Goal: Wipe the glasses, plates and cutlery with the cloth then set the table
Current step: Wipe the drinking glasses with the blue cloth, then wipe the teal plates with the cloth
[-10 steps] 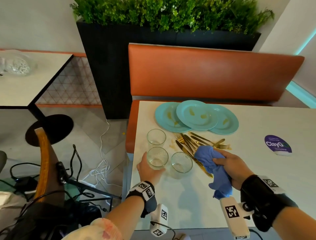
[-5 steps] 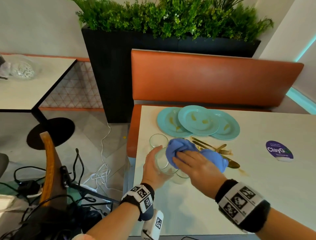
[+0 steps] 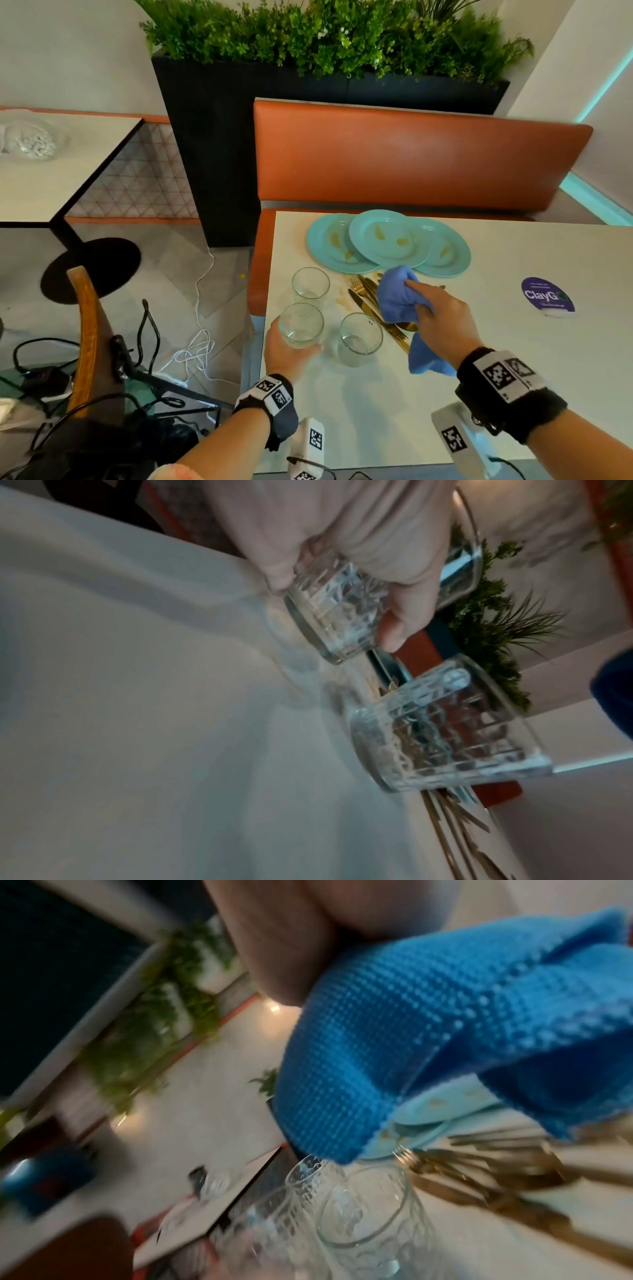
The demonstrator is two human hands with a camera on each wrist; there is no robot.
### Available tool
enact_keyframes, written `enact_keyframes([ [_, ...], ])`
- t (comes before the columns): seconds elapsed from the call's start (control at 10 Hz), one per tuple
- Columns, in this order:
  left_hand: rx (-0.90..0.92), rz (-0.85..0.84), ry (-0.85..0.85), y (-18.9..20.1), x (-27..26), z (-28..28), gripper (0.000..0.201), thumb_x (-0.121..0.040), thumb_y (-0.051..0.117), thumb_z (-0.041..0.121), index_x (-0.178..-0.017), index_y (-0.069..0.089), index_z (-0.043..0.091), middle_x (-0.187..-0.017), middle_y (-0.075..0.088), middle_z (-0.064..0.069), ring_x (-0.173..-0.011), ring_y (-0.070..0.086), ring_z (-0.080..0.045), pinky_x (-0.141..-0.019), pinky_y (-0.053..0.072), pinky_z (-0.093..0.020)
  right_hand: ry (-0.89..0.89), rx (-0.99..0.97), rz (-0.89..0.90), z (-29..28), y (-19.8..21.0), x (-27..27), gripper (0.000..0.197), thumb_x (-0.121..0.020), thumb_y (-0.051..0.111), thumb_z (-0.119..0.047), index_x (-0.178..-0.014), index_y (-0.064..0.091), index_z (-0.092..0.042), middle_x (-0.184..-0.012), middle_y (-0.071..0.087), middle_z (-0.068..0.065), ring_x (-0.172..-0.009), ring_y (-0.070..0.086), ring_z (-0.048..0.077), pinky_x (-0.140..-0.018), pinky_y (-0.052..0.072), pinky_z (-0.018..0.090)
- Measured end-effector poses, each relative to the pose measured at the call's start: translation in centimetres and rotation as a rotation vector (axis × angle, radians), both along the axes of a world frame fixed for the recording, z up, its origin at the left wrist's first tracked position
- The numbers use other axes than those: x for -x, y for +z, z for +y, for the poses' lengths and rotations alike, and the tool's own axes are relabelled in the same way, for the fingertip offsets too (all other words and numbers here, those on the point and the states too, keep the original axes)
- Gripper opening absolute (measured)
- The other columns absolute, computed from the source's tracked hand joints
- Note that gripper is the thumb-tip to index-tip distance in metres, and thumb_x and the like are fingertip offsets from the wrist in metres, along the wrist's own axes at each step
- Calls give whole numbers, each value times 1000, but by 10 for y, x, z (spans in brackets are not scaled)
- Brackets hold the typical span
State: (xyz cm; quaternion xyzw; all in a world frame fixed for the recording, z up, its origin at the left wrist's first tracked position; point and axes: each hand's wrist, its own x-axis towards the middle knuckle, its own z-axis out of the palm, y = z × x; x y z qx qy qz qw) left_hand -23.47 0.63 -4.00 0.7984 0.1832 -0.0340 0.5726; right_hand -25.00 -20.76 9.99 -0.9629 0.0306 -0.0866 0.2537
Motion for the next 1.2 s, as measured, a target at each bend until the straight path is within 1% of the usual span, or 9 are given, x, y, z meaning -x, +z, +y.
enact_keyframes([
  [0.1, -45, 28, -10, -9, -5, 1, 64, -49, 87, 18, -103, 54, 26, -102, 61, 8, -97, 59, -13, -81, 48, -26, -112, 5, 352, -18, -9, 0, 47, -93, 41, -1, -137, 43, -16, -133, 53, 8, -114, 54, 28, -84, 39, 23],
  [0.2, -71, 41, -34, -6, -7, -1, 71, -45, 87, 24, -109, 56, 26, -105, 62, 8, -101, 60, -14, -88, 53, -33, -180, -56, 460, -26, -21, 1, 52, -92, 40, 2, -141, 38, -13, -136, 50, 12, -121, 51, 29, -91, 39, 25],
  [0.4, -82, 17, -117, -14, -9, 3, 115, -24, 90, 48, -126, 46, 20, -127, 54, -1, -122, 51, -21, -102, 45, -43, -35, -16, 727, -12, -56, 9, 52, -90, 38, 2, -137, 46, -19, -142, 45, 7, -132, 40, 24, -106, 31, 26],
  [0.5, -146, 76, -162, 22, 2, 3, 135, -42, 94, 37, -149, 14, 16, -154, 18, -5, -144, 14, -24, -117, 23, -43, 26, 39, 789, 6, -67, 7, 49, -92, 39, -2, -137, 46, -19, -144, 43, 5, -134, 38, 23, -107, 29, 25],
  [0.8, -341, -178, -379, 39, 0, -7, 136, -49, 90, 39, -149, 0, 23, -154, 0, 0, -140, 0, -18, -117, 8, -42, 88, 199, 768, 27, -65, -17, 38, -93, 37, -2, -129, 49, -9, -133, 52, 10, -123, 49, 25, -102, 41, 30],
  [0.9, -353, -202, -401, 41, -2, -15, 132, -48, 88, 43, -149, 4, 23, -153, 4, 1, -140, 4, -23, -118, 8, -49, 93, 205, 763, 28, -60, -21, 43, -93, 37, -1, -134, 46, -10, -139, 48, 9, -127, 46, 25, -106, 38, 32],
  [1.0, -325, -314, -388, 57, -9, -21, 116, -55, 86, 41, -146, 17, 18, -147, 18, 2, -133, 13, -17, -115, 16, -36, 93, 215, 764, 21, -52, -24, 48, -94, 38, -1, -139, 40, -16, -144, 42, 8, -131, 43, 26, -108, 36, 32],
  [1.1, -273, -458, -369, 83, -32, -33, 76, -70, 79, 34, -133, 43, 14, -130, 39, 7, -122, 27, -14, -98, 19, -14, 63, 152, 720, 3, -39, -28, 46, -94, 39, -3, -138, 43, -18, -146, 39, 6, -133, 39, 25, -108, 31, 30],
  [1.2, -287, -501, -382, 112, -69, -58, 40, -81, 71, 24, -116, 58, 12, -121, 56, -2, -119, 40, -19, -95, 25, -13, -35, 42, 656, -26, -27, -39, 47, -92, 38, -2, -134, 49, -19, -145, 43, 5, -132, 41, 23, -105, 32, 26],
])
